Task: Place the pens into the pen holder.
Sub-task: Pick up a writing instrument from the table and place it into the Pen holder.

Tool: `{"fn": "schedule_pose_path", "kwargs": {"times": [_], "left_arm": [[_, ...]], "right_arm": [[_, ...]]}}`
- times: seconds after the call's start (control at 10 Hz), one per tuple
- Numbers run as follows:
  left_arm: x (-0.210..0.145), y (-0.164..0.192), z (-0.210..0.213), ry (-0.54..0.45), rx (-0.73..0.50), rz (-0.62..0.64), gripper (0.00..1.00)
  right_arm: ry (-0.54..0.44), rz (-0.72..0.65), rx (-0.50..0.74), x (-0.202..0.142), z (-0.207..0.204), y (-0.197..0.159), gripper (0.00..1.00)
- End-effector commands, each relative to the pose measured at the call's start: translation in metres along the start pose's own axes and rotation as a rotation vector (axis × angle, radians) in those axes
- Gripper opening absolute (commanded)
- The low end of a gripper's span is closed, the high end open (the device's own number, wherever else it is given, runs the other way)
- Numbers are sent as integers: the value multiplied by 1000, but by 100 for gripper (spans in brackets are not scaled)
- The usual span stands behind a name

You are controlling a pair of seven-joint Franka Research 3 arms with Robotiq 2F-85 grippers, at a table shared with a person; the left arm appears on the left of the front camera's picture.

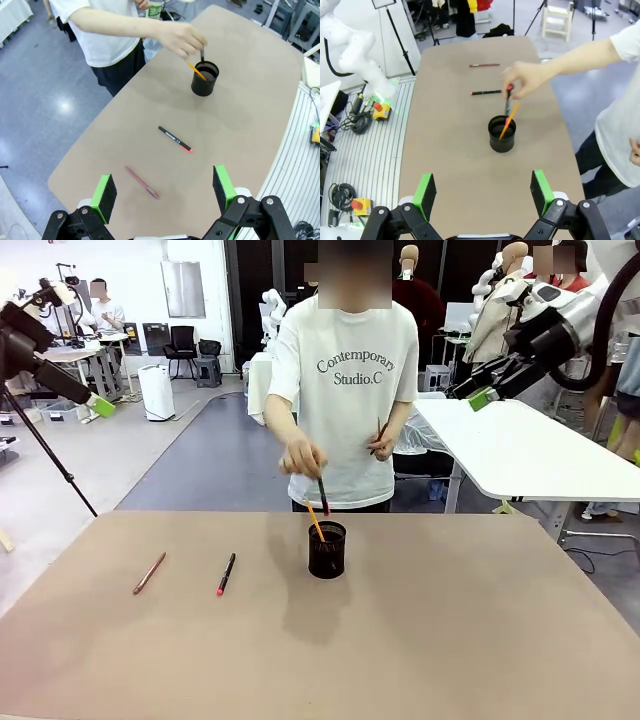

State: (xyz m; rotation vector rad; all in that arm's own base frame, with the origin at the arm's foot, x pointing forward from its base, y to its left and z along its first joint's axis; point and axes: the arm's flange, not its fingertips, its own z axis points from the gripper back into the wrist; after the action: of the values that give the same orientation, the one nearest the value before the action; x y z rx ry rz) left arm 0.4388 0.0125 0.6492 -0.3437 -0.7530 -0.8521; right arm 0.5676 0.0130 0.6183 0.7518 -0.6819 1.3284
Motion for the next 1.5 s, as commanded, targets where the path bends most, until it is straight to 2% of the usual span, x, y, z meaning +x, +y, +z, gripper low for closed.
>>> {"fn": "schedule_pose_path", "kwargs": {"times": [0.0, 0.1, 0.3, 0.4, 1.4], "left_arm": [[0, -1, 0, -8, 2, -3, 100], [0, -1, 0, -8, 2, -3, 100], [0, -1, 0, -8, 2, -3, 100], [0, -1, 0, -8, 2, -3, 100], [0, -1, 0, -8, 2, -3, 100]], "right_arm": [[-5, 1, -48, -5, -2, -3, 100], [-16, -20, -113, -5, -1, -2, 100], [-31, -22, -127, -11, -7, 1, 100], [-3, -11, -77, -5, 5, -9, 100], [-3, -11, -77, -5, 5, -9, 100]]}}
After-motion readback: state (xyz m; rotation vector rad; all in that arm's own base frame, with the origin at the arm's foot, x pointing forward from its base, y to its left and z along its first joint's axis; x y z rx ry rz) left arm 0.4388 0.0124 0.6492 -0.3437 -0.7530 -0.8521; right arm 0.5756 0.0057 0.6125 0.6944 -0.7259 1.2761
